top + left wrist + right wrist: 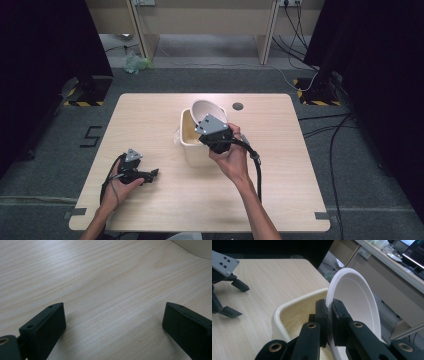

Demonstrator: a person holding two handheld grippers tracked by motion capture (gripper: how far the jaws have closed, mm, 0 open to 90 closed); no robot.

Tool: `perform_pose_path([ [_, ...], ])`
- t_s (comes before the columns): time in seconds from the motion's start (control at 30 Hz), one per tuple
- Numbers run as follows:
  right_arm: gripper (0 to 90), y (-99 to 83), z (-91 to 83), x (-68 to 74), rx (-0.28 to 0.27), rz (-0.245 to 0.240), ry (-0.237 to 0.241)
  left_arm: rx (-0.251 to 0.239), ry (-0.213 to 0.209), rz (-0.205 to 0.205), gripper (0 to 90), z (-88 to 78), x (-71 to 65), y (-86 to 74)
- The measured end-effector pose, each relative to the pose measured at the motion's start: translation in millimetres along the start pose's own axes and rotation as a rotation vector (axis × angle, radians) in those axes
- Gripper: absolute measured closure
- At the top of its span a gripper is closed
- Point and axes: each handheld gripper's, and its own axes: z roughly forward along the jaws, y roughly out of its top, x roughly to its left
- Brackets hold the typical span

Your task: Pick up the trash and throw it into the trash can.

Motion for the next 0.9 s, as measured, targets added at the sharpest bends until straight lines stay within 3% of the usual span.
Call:
perform_pose_path([
  [0.27,84.8,-7.2,15.7,3.2,0.034,0.009,0.033,0.007,-0.003,0.004,4.1,-0.5,0.4,0.2],
  [0.5,83.3,-16.0,25.1,0.3,0.048,0.055,0.055,0.005,0.000,0.001,4.1,-0.3,0.1,0.2],
  [0.73,54.5,-21.2,23.3,-5.4,0.017,0.140,0.065,0.005,-0.002,0.001,4.1,-0.3,0.2,0.2],
  [0.9,48.6,-20.5,9.2,-13.7,-0.009,0.181,0.042,0.001,0.000,0.000,4.1,0.0,0.0,0.0],
])
